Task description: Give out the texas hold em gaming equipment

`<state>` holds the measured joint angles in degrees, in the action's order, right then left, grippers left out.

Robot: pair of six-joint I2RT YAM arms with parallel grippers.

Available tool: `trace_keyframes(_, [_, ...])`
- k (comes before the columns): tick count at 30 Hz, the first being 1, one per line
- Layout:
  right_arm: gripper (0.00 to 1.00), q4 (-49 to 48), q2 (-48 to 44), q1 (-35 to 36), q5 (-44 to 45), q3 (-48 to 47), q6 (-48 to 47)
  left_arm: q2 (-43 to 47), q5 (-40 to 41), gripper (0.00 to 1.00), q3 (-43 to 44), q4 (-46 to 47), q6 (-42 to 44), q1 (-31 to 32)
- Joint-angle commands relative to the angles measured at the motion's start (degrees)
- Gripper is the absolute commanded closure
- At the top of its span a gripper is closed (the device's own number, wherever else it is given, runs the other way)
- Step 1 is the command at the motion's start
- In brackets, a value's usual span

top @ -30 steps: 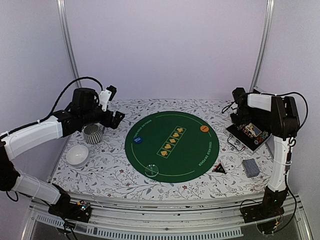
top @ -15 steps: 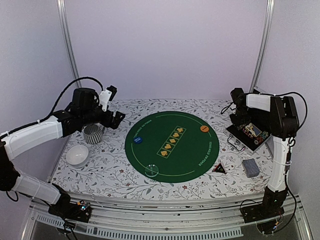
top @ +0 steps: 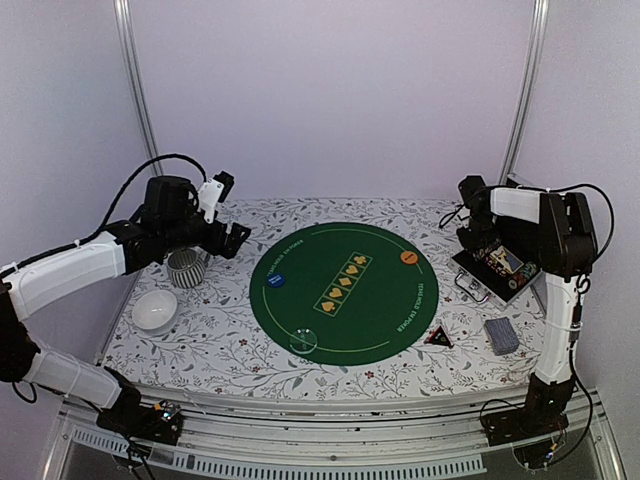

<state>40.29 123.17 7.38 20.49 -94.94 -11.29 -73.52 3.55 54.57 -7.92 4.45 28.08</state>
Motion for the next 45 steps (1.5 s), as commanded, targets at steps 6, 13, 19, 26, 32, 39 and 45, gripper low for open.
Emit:
trace_keyframes(6, [0.67,0.40,-0.70,-1.25,-4.20,1.91,1.14,1.21,-0.71,0.02,-0.74,1.26,0.38,-0.53])
trace_keyframes(13, [0.67,0.90,-0.22,-1.49,-0.20,1.68,1.19,1.27,-0.65,0.02,-0.68,1.20,0.37,-0.39])
trace_keyframes(19, [0.62,1.53,-0.17,-1.49,-7.20,1.53,1.04,0.93,-0.76,0.02,-0.67,1.18,0.33,-0.41])
trace_keyframes(26, [0.69,2.32,1.80,-2.06,-10.31,-0.50,0.13,1.26,-0.81,0.02,-0.79,1.32,0.39,-0.39])
trace_keyframes(32, [0.73,3.31,2.01,-2.11,-10.83,-0.78,0.68,1.27,-0.78,0.02,-0.88,1.33,0.47,-0.39])
trace_keyframes(39, [0.76,4.16,-0.16,-1.53,-6.53,1.29,1.44,1.58,-0.81,0.02,-0.90,1.37,0.46,-0.39])
trace_keyframes(45, [0.72,2.15,-1.66,-0.37,1.32,1.99,1.38,1.53,-1.43,0.02,-0.88,1.35,0.39,-0.32])
